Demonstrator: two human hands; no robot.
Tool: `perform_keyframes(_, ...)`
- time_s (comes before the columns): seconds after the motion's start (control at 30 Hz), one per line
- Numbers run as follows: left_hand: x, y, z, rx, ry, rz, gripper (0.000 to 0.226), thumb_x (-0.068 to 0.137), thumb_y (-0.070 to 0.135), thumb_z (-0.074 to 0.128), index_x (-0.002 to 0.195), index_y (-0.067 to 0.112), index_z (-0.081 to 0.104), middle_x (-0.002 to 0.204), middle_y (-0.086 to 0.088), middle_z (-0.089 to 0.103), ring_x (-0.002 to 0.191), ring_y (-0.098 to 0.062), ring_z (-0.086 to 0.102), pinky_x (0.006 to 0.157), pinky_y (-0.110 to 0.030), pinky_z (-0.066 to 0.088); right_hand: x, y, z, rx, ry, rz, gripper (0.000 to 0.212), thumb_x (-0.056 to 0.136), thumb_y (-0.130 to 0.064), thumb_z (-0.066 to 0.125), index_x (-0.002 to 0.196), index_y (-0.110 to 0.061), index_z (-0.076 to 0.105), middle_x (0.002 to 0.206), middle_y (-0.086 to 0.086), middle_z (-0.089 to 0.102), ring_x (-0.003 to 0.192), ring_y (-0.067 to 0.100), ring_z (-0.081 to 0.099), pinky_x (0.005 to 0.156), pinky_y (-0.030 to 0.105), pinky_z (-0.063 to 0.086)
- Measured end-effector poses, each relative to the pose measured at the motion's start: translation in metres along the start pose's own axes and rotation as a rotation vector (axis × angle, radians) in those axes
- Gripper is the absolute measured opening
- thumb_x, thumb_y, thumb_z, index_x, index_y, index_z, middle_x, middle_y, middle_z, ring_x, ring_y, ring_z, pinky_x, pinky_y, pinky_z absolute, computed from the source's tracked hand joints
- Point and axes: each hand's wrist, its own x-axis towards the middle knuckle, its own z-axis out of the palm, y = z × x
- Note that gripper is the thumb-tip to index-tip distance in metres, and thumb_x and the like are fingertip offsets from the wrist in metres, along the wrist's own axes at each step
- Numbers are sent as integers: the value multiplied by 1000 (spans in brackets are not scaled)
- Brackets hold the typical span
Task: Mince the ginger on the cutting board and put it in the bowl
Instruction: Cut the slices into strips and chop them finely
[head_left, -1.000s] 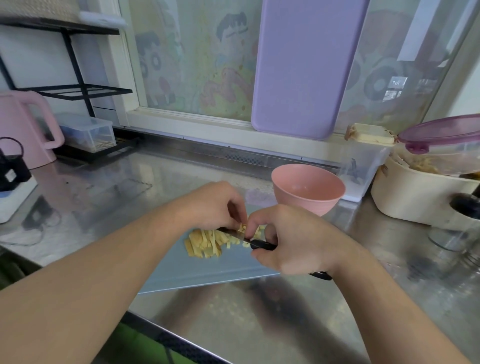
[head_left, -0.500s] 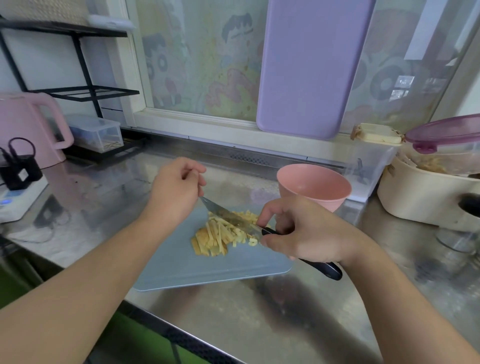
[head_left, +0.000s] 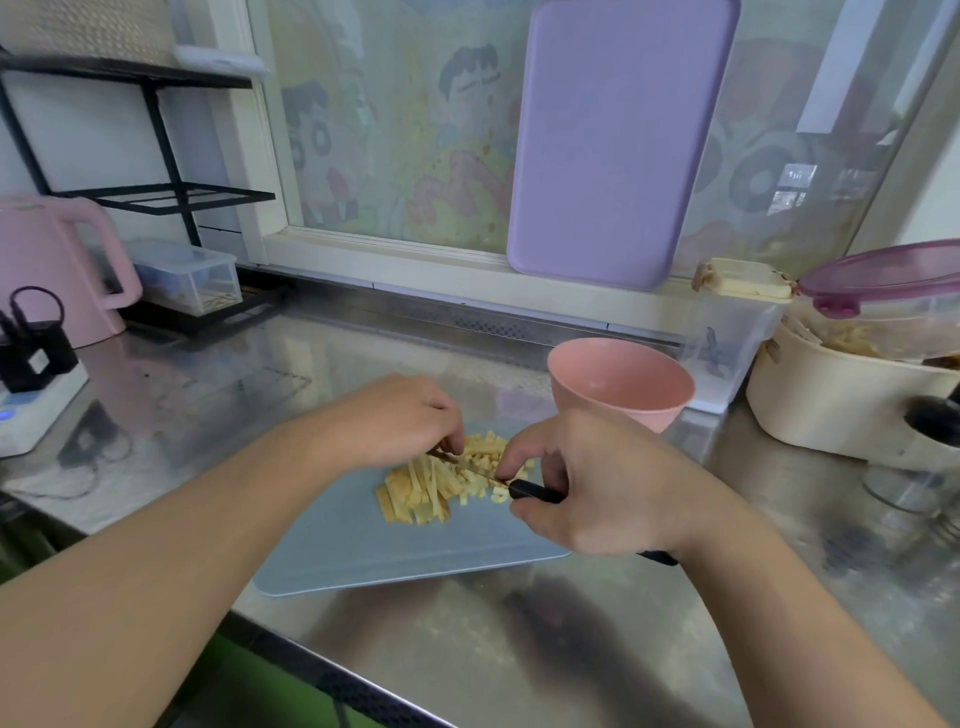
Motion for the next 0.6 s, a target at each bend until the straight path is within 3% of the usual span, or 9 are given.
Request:
perform_keyframes(0.13,7,-2,3,-89,70,47,28,98,23,55,95,32,81,101,20,75,101,-3,66,97,-31,52,0,7,1,24,24,19,21,87,-31,72,108,-35,75,57,-5,66,53,11,59,49,28,41)
perform_keyframes(0.2,6,-6,3,-284,282,63,23,96,20,60,95,29,80,100,17,77,102,-4,68,98,-29,50,1,13,1,60,49,35,17,87,-29,73,104,-33,74,56,-4,64,51,13,58,51,32,44)
perform_keyframes(0.27,3,-10,0,-460,557,15,18,95,20,61,90,27,77,92,10,76,95,-11,69,89,-32,51,4,20,3,158,62,61,10,88,-27,72,98,-30,73,54,-1,62,48,12,52,52,32,41)
perform_keyframes(0.33,-1,-15,2,-428,686,-111,14,96,22,59,90,24,72,86,5,72,89,-18,68,79,-36,51,5,25,4,274,56,94,3,89,-26,71,92,-27,72,55,5,64,48,16,51,53,33,41)
perform_keyframes(0.43,-9,-23,19,-227,489,-253,12,93,31,61,102,25,66,97,7,68,96,-21,66,79,-35,51,7,28,4,353,94,134,4,90,-23,70,87,-22,72,57,9,69,49,21,56,56,33,44)
perform_keyframes(0.5,-16,-22,40,-135,342,-287,36,89,49,59,119,28,61,119,6,61,113,-22,59,93,-38,50,8,28,6,361,132,155,3,91,-24,71,88,-22,72,60,8,72,53,26,63,58,35,50)
perform_keyframes(0.6,-22,-15,67,-79,276,-303,52,94,55,55,138,27,50,138,0,47,135,-26,40,107,-42,42,11,26,10,393,184,180,4,91,-27,72,89,-24,71,64,9,75,63,36,69,65,45,59)
